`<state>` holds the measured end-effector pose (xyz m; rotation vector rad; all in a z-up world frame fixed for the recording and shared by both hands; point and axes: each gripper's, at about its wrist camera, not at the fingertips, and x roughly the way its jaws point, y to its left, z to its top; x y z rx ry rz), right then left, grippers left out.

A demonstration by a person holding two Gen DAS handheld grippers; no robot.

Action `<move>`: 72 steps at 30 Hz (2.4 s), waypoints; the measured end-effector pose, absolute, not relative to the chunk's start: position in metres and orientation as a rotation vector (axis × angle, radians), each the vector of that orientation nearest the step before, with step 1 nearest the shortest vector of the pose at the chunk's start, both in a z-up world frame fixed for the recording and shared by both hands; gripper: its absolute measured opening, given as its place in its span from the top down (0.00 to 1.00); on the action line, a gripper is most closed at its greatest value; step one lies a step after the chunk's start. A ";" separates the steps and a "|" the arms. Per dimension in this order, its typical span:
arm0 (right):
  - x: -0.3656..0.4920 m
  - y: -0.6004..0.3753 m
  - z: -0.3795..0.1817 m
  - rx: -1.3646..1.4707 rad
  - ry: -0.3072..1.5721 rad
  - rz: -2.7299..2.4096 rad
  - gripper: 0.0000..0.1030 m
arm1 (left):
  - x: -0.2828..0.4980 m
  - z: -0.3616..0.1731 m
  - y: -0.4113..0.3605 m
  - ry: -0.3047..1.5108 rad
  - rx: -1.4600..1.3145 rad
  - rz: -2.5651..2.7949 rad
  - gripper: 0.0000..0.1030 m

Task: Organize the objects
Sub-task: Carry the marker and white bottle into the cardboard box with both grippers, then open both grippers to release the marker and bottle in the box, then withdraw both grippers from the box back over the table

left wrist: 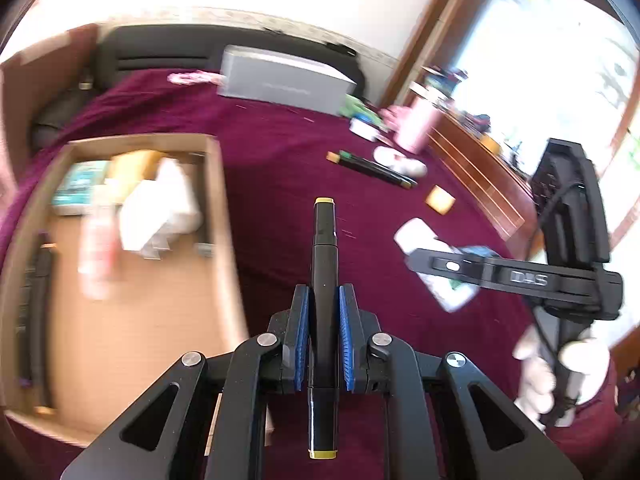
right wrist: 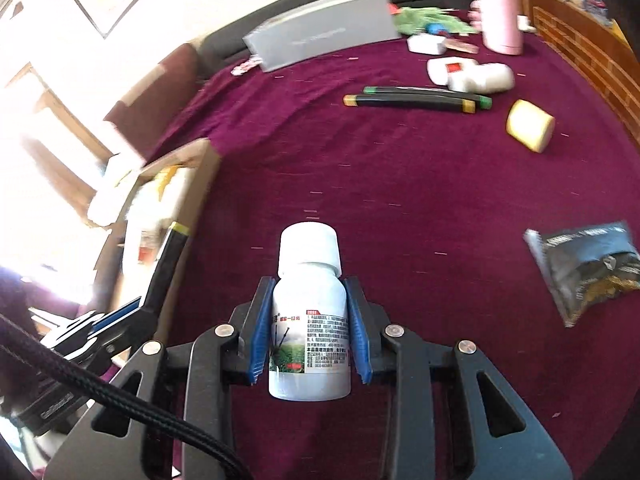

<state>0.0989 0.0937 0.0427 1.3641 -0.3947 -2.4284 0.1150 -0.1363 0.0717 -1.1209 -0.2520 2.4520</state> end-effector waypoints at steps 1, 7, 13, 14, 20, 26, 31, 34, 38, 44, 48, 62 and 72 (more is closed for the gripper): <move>0.098 0.086 0.046 1.358 -0.400 -2.398 0.69 | 0.114 0.073 -0.149 -0.263 -1.124 2.480 0.89; 0.089 0.024 0.058 1.327 -0.381 -2.225 0.69 | 0.106 0.069 -0.214 -0.278 -1.167 2.663 0.89; 0.079 -0.045 0.059 1.333 -0.299 -2.115 0.68 | 0.089 0.056 -0.256 -0.296 -1.252 2.731 0.89; 0.077 -0.055 0.058 1.336 -0.282 -2.105 0.68 | 0.085 0.053 -0.261 -0.300 -1.267 2.731 0.89; 0.070 -0.106 0.037 1.397 -0.211 -2.044 0.68 | 0.066 0.036 -0.285 -0.340 -1.372 2.694 0.89; 0.065 -0.131 0.011 1.465 -0.178 -2.013 0.68 | 0.058 0.026 -0.286 -0.341 -1.436 2.656 0.89; 0.062 -0.134 0.007 1.478 -0.165 -2.031 0.68 | 0.055 0.020 -0.290 -0.409 -1.446 2.634 0.88; 0.061 -0.135 0.008 1.476 -0.151 -2.050 0.68 | 0.055 0.021 -0.292 -0.432 -1.434 2.636 0.88; 0.061 -0.134 0.009 1.470 -0.136 -2.069 0.68 | 0.057 0.027 -0.296 -0.485 -1.397 2.640 0.87; 0.061 -0.129 0.012 1.452 -0.173 -2.085 0.62 | 0.067 0.041 -0.305 -0.613 -1.343 2.640 0.52; 0.065 -0.124 0.023 1.400 -0.199 -2.096 0.54 | 0.077 0.052 -0.306 -0.660 -1.308 2.638 0.52; 0.086 -0.003 0.045 1.271 -0.522 -2.234 0.34 | 0.118 0.095 -0.209 -0.551 -1.164 2.498 0.47; 0.142 0.142 0.051 1.196 -0.708 -2.548 0.24 | 0.143 0.123 -0.102 -0.330 -1.098 2.372 0.47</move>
